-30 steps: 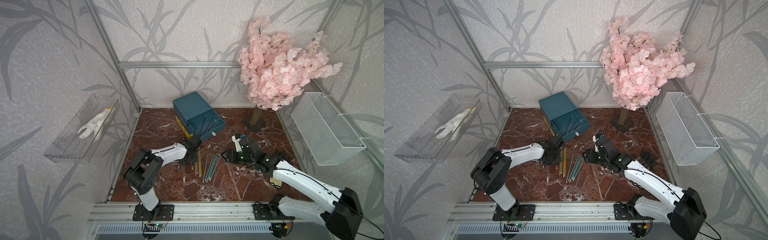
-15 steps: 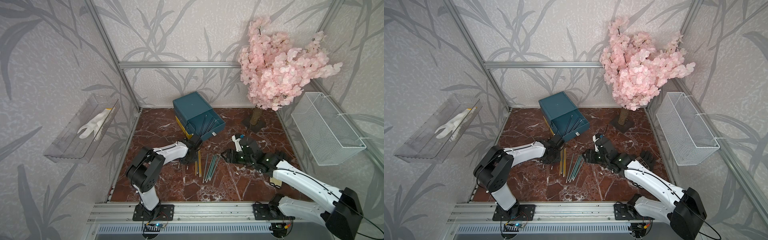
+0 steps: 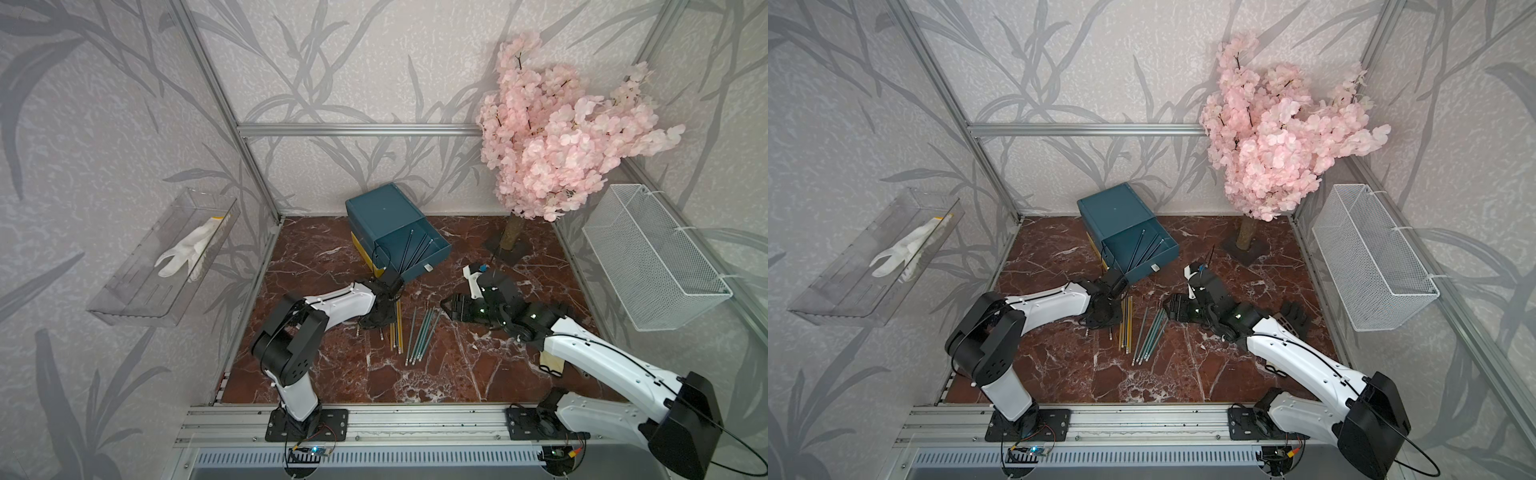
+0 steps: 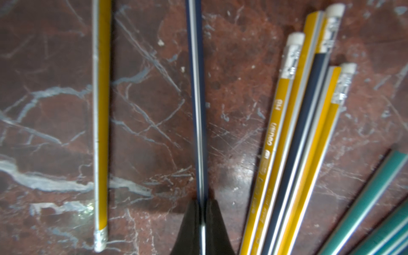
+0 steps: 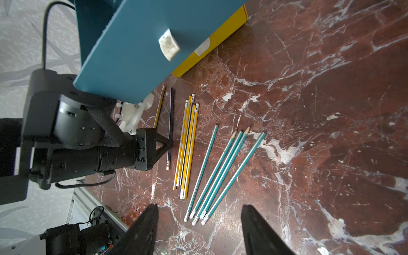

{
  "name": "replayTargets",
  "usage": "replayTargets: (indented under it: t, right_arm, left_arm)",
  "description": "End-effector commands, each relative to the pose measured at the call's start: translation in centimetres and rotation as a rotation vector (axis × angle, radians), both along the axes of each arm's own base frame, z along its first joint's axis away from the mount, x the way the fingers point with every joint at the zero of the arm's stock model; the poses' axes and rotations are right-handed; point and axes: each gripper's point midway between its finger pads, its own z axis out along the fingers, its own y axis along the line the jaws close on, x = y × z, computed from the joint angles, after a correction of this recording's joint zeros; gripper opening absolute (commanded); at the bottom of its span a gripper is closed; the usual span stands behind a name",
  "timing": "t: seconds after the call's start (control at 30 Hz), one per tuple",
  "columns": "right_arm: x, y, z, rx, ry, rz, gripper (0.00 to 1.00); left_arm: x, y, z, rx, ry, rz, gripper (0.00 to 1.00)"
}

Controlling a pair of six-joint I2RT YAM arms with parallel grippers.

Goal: Please place the pencils in the drawer according to their color
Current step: Pick up the pencil from the center of the board, then place the pencil in the drawer.

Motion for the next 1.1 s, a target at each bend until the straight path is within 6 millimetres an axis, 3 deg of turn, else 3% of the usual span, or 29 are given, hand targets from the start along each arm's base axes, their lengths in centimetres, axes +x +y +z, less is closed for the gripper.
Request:
replayTargets:
  t: [0.0, 0.3, 0.47, 0.6, 0.7, 0.83, 0.97, 1.07]
  right_arm:
    - [0.7, 0.8, 1.4, 0.027, -0.028, 0.004, 0.63]
    - [1.6, 1.5, 1.4, 0.046, -0.02, 0.003, 0.64]
    - [2.4, 1.8, 1.7, 0.084, -0.011, -0.02, 0.63]
    - [3.1, 2.1, 2.2, 0.109, -0.016, -0.026, 0.64]
    - [3.7, 2.4, 2.4, 0.13, -0.019, -0.034, 0.63]
    - [4.4, 2.5, 2.5, 0.152, -0.019, -0.052, 0.64]
    - [4.8, 2.3, 2.4, 0.171, -0.021, -0.075, 0.63]
    - [5.1, 2.1, 2.3, 0.181, -0.017, -0.091, 0.63]
  left_arm:
    - [-1.9, 0.5, 0.6, -0.026, 0.021, 0.016, 0.0]
    - [-2.0, 5.4, 7.1, 0.01, -0.236, 0.195, 0.0]
    - [-1.2, 8.5, 13.5, 0.054, -0.442, 0.247, 0.0]
    - [0.4, 9.5, 18.6, 0.041, -0.551, 0.224, 0.0]
    - [2.5, 8.5, 21.9, 0.018, -0.608, 0.152, 0.0]
    - [6.1, 5.3, 26.0, -0.025, -0.668, 0.012, 0.0]
    - [9.7, 1.8, 28.3, -0.075, -0.692, -0.096, 0.0]
    - [12.1, -0.7, 29.0, -0.102, -0.689, -0.166, 0.0]
